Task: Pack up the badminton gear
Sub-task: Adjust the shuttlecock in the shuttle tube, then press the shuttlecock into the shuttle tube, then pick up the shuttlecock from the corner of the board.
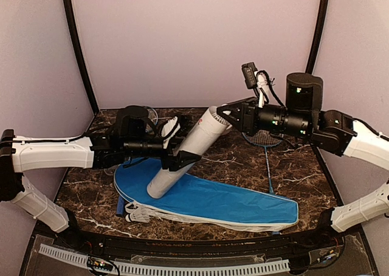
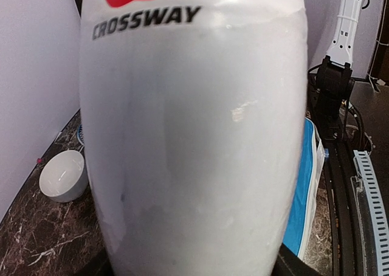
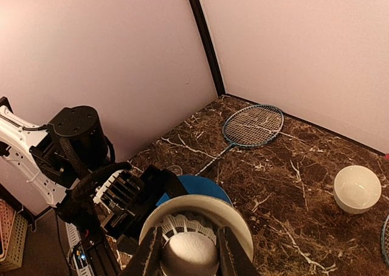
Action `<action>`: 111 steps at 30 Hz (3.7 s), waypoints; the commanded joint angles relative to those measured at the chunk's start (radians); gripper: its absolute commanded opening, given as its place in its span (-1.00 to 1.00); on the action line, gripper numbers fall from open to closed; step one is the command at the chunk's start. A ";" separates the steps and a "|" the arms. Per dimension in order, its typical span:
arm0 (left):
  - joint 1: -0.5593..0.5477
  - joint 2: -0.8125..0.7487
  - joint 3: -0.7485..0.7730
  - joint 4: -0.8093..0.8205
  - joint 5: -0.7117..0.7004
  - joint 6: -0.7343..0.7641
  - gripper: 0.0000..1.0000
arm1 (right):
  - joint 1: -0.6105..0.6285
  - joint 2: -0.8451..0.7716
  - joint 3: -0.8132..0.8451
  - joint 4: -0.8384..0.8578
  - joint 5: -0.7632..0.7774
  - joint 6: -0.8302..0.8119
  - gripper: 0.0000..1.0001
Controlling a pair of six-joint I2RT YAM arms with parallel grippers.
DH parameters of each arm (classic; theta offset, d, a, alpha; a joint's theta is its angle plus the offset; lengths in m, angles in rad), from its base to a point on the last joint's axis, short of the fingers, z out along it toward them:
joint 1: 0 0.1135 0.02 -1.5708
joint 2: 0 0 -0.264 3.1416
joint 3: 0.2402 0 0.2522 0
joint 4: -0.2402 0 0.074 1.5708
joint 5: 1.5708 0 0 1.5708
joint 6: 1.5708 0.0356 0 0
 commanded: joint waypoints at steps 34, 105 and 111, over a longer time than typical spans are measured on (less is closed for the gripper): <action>0.015 0.000 -0.031 -0.018 0.032 -0.019 0.34 | 0.006 -0.132 -0.010 -0.113 0.015 0.106 -0.54; 0.267 -0.109 -0.085 0.116 -0.008 -0.132 0.34 | 0.308 0.847 0.245 0.220 -0.210 0.135 -0.13; 0.267 -0.116 -0.087 0.112 -0.013 -0.127 0.35 | 0.325 0.922 0.248 0.266 -0.192 0.167 -0.11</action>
